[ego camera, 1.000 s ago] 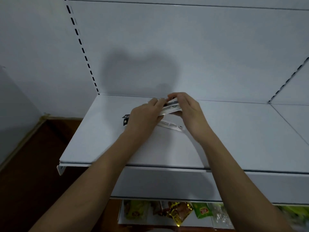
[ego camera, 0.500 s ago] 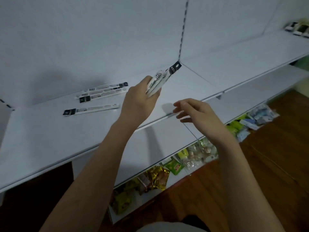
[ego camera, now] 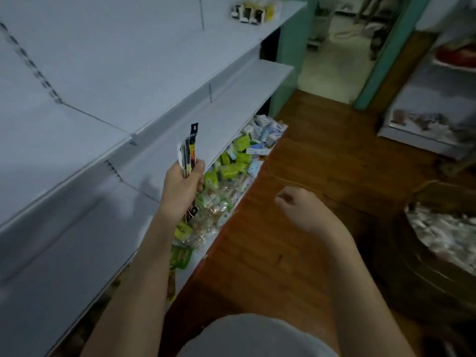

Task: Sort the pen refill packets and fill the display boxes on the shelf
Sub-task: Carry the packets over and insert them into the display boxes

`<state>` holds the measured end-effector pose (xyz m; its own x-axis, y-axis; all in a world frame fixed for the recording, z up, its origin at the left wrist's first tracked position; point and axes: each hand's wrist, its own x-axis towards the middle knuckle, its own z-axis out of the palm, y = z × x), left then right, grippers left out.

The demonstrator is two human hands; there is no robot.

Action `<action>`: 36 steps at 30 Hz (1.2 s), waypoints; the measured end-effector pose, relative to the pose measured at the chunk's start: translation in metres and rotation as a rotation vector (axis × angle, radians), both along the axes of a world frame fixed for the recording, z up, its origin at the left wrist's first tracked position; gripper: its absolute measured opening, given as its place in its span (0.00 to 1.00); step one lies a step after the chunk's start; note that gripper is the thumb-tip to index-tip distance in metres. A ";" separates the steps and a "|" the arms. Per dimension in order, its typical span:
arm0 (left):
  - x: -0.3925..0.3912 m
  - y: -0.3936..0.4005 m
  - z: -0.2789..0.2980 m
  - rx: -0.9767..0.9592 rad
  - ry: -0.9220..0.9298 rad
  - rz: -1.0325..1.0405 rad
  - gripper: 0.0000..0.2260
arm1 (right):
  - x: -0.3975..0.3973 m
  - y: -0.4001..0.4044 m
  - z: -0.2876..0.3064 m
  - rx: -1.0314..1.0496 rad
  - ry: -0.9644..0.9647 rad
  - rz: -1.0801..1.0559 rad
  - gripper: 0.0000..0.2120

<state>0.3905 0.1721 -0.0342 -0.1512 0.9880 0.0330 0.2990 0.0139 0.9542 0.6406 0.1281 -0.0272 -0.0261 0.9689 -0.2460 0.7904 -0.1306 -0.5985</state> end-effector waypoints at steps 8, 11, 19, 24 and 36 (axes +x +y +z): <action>0.096 0.044 -0.023 -0.141 0.124 -0.188 0.25 | 0.102 0.028 -0.026 -0.197 0.051 -0.095 0.16; 0.119 0.075 -0.031 -0.164 0.110 -0.233 0.22 | 0.125 0.056 -0.040 -0.228 0.051 -0.109 0.17; 0.190 0.230 -0.062 -0.193 0.097 -0.200 0.18 | 0.195 0.188 -0.063 -0.233 -0.078 -0.140 0.15; 0.253 0.332 -0.057 -0.170 0.045 -0.250 0.18 | 0.256 0.278 -0.050 -0.143 -0.142 -0.275 0.12; 0.385 0.521 -0.067 -0.172 0.067 -0.338 0.12 | 0.391 0.446 -0.064 -0.182 -0.110 -0.314 0.13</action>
<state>0.7759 0.6932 -0.1011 0.1810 0.9736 -0.1393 0.3755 0.0625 0.9247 1.0316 0.5736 -0.0909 0.3017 0.8656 -0.3997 0.7532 -0.4734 -0.4567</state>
